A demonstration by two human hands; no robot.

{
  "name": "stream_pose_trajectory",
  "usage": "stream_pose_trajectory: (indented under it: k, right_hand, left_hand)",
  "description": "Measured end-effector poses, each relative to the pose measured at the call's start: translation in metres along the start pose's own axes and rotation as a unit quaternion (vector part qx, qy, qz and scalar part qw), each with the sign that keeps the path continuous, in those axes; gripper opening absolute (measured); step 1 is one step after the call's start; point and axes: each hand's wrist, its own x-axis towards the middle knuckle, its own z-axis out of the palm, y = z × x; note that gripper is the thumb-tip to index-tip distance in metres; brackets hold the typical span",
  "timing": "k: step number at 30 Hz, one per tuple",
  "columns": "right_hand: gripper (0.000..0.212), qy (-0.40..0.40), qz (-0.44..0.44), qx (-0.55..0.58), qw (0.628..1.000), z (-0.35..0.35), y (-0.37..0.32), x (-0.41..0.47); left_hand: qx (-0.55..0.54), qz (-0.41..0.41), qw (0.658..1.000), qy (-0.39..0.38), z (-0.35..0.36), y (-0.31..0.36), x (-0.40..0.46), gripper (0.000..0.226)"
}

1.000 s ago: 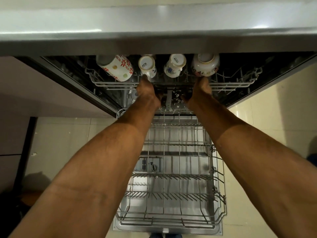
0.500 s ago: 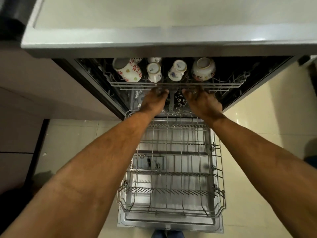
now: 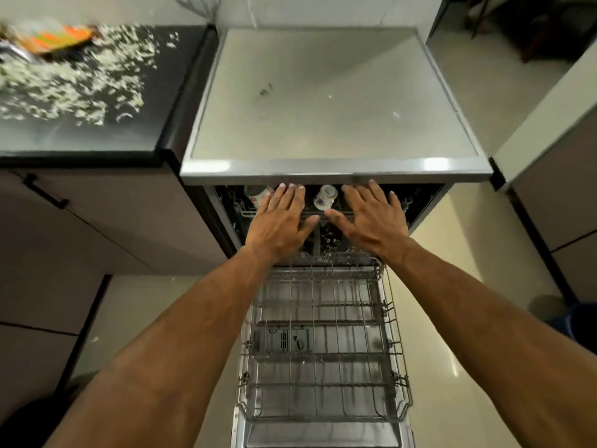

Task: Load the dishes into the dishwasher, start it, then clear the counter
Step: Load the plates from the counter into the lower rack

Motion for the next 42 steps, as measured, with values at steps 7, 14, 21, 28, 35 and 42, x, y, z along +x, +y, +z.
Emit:
stream_pose_trajectory:
  k: [7,14,21,28,35,42]
  right_hand:
    - [0.081,0.047,-0.021,0.001,0.999,-0.085,-0.036,-0.046]
    - [0.079,0.101,-0.069,0.004,0.992,-0.155,-0.08,-0.096]
    - [0.076,0.135,-0.116,0.01,0.984,-0.185,-0.119,-0.147]
    - [0.077,0.152,-0.17,0.016,0.973,-0.201,-0.174,-0.175]
    - [0.08,0.167,-0.214,0.022,0.962,-0.208,-0.251,-0.174]
    - [0.075,0.18,-0.237,0.043,0.954,-0.211,-0.351,-0.155]
  left_hand:
    - [0.004,-0.017,0.999,0.04,-0.093,0.002,-0.047,0.072]
    - [0.036,-0.032,0.995,0.089,-0.167,0.014,-0.115,0.074]
    - [0.047,-0.064,0.989,0.127,-0.199,0.015,-0.193,0.074]
    - [0.055,-0.107,0.978,0.17,-0.234,-0.017,-0.262,0.074]
    - [0.059,-0.135,0.97,0.194,-0.259,-0.072,-0.306,0.072]
    - [0.07,-0.159,0.964,0.199,-0.286,-0.163,-0.347,0.073]
